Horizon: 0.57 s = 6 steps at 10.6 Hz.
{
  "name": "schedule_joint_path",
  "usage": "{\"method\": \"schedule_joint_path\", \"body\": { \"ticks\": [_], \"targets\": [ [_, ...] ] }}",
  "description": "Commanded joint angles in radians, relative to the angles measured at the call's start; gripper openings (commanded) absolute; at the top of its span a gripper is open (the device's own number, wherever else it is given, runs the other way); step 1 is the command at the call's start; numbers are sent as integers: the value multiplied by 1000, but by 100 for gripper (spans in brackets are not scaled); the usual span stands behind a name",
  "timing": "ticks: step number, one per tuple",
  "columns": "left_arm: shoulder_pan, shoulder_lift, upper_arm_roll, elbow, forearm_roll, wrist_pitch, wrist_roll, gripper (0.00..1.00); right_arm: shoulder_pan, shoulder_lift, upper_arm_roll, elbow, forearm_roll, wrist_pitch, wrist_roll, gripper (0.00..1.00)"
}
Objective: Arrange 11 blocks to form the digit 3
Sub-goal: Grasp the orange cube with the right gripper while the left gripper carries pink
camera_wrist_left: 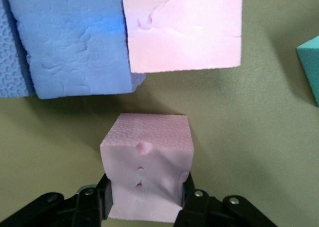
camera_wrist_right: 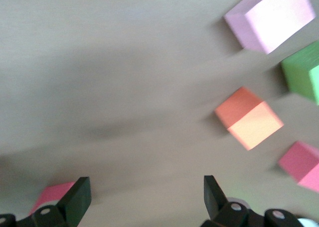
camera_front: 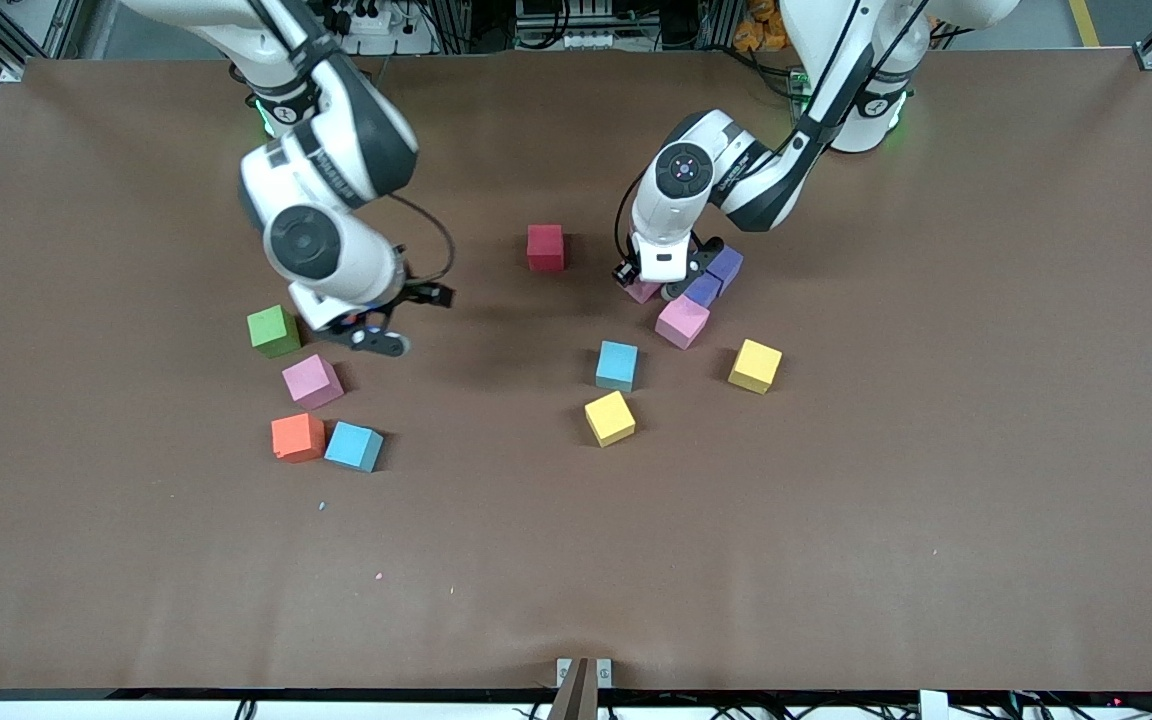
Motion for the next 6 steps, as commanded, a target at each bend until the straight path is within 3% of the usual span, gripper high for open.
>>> {"method": "schedule_joint_path", "body": {
  "ticks": [1,6],
  "targets": [
    [-10,-4,-2,26,-1,-13,-211,35,13,-84,-60,-140,-20,10,-195,100],
    [-36,39,-2,106,8,-4,-736,35,-11,-88,-79,-325,-169,191,-427,100]
  ]
}}
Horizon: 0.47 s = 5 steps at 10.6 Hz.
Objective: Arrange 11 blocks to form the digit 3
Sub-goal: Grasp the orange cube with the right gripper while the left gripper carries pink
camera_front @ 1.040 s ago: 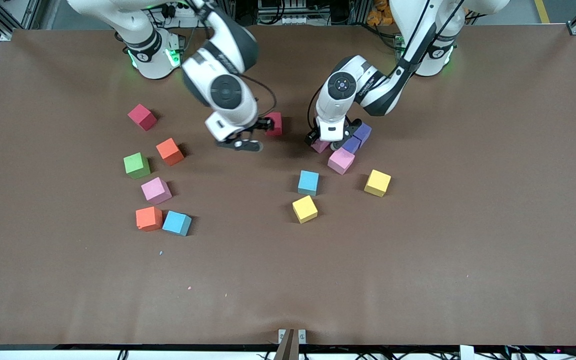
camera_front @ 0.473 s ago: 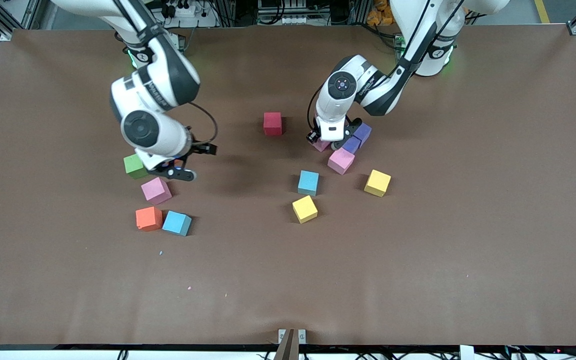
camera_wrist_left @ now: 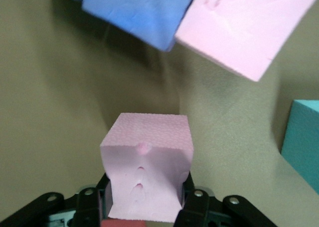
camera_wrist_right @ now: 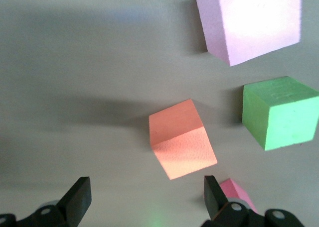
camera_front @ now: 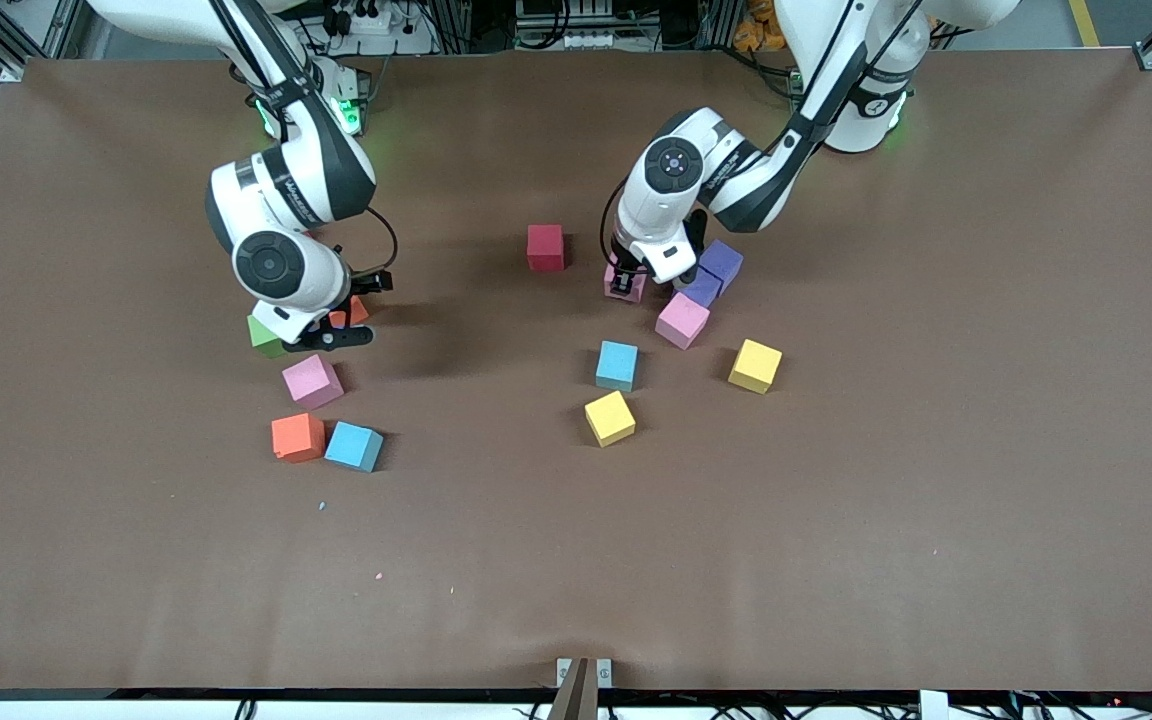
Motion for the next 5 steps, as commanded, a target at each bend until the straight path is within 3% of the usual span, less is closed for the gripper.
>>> {"method": "schedule_joint_path", "body": {
  "ticks": [1,5],
  "targets": [
    [-37,20,3,28,10,-3,-191,35,-12,-42,-8,-88,-52,76,-99,100],
    [-90,70,0,28,7,96,-334,35,-12,-26,-10,-176,-185,233,-107,100]
  ]
}}
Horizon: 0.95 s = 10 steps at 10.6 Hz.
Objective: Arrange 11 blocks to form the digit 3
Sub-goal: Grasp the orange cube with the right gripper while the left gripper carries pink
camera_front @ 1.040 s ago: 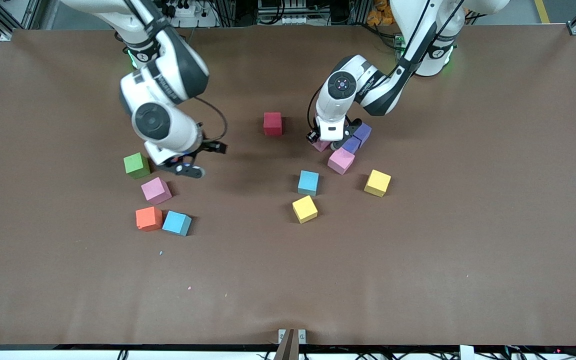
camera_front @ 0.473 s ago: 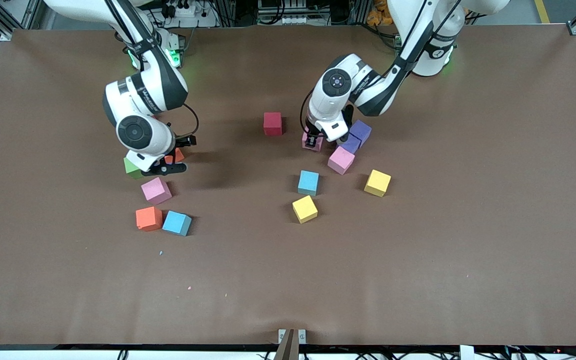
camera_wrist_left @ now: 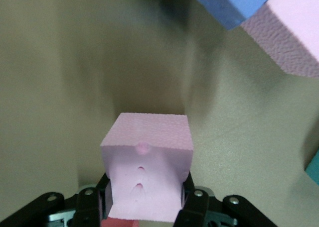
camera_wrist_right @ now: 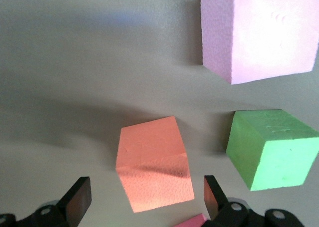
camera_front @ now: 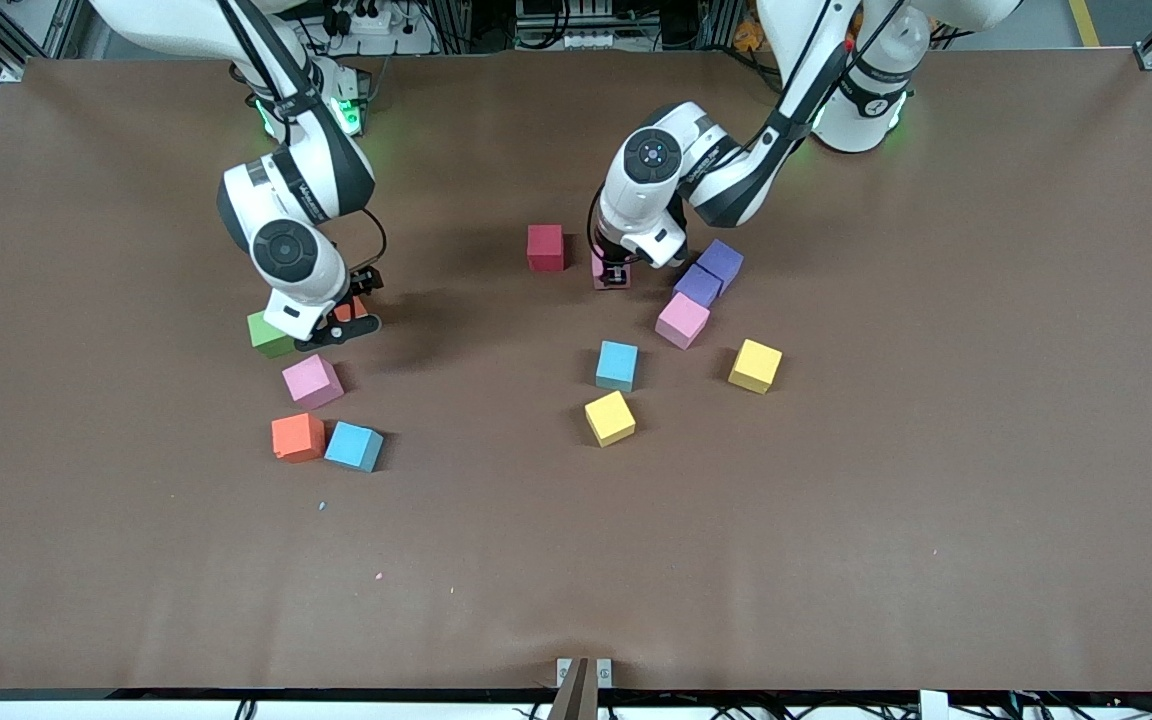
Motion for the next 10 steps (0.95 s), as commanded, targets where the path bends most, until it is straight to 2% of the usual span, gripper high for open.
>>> {"method": "schedule_joint_path", "body": {
  "ticks": [1,4,6,8,9,10],
  "targets": [
    [-51,42,4,12,6,75,-108,35,-10,-22,4,-55,-59,53,-21,100],
    [-71,32,2,3,7,77,-145,35,-12,-15,2,-84,-62,124,-62,100],
    [-82,24,-1,-6,10,71,-157,35,-13,-9,-28,-124,-62,208,-110,100],
    [-85,-2,-28,-31,10,69,-157,35,-13,-7,-51,-133,-62,217,-151,100],
    [-74,19,-28,-22,10,71,-150,35,-13,-7,-51,-133,-62,217,-153,89],
    [-74,27,-27,-14,12,76,-145,35,-13,-6,-51,-133,-62,216,-153,68]
  ]
}}
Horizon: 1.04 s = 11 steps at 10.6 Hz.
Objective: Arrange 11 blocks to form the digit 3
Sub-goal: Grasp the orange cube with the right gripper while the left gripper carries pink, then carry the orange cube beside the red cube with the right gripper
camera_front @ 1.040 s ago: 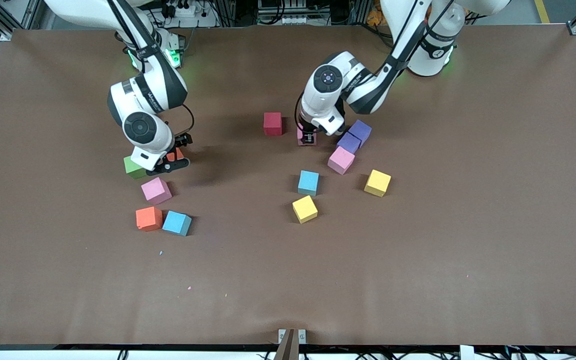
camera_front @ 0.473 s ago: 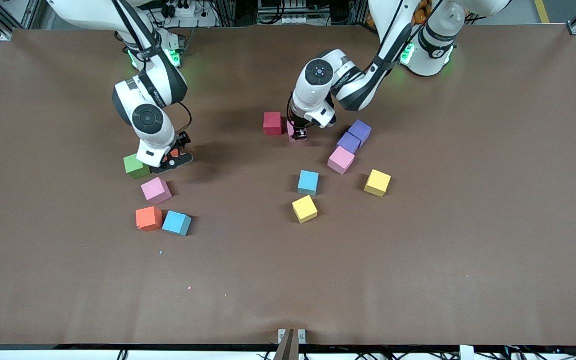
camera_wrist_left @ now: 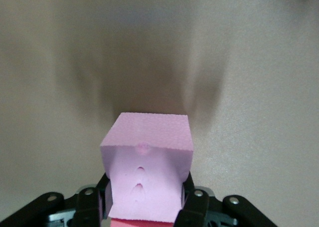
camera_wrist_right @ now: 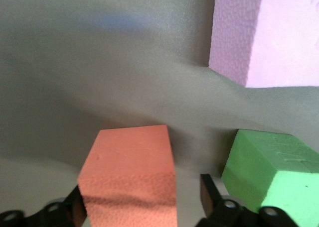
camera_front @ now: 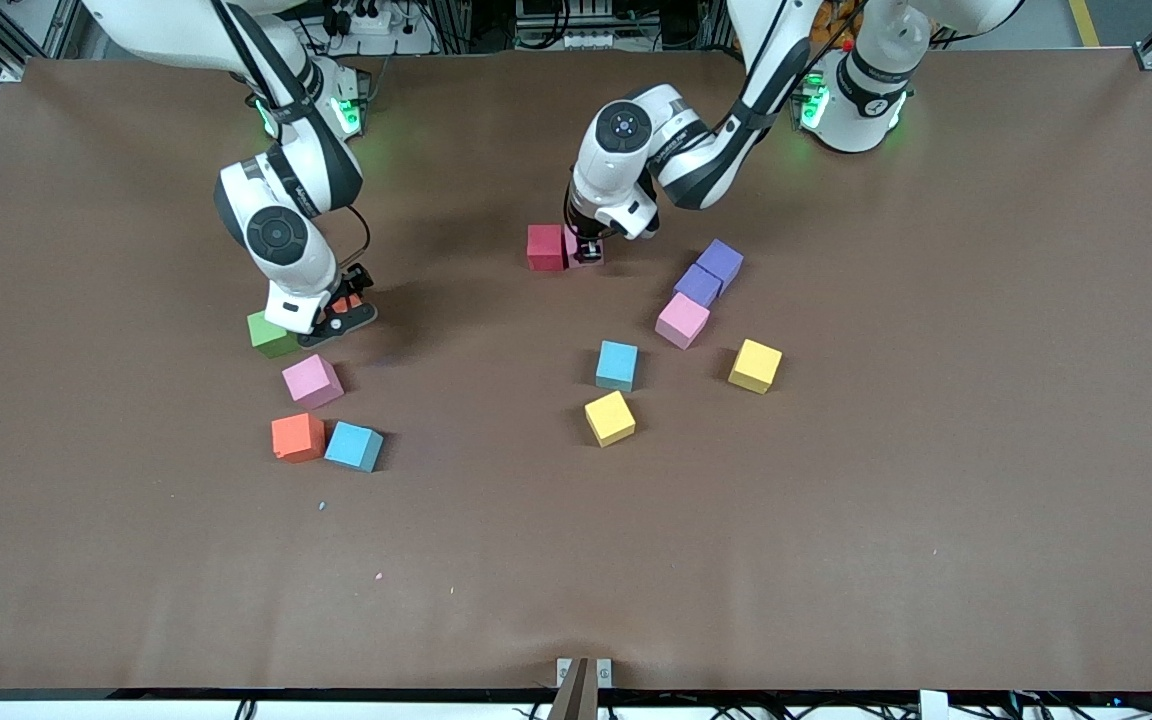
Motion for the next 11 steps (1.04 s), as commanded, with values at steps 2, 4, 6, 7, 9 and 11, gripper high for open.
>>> {"method": "schedule_joint_path", "body": {
  "ticks": [2,4,6,7,9,11],
  "targets": [
    [8,14,2,11,13,9,-1,35,-11,-7,-3,-13,-23,3,0,23],
    [11,23,3,33,12,9,-1,35,-3,-16,-3,-7,-23,-6,-8,16],
    [14,28,5,47,20,11,23,35,47,-23,10,-1,-21,-6,-51,15],
    [17,37,5,51,24,11,46,35,54,-27,46,2,-21,-6,-89,14],
    [14,40,3,54,24,11,53,35,55,-33,137,14,-23,-5,-108,13],
    [6,46,3,53,26,11,54,35,64,-33,210,28,-27,3,-117,13]
  ]
}}
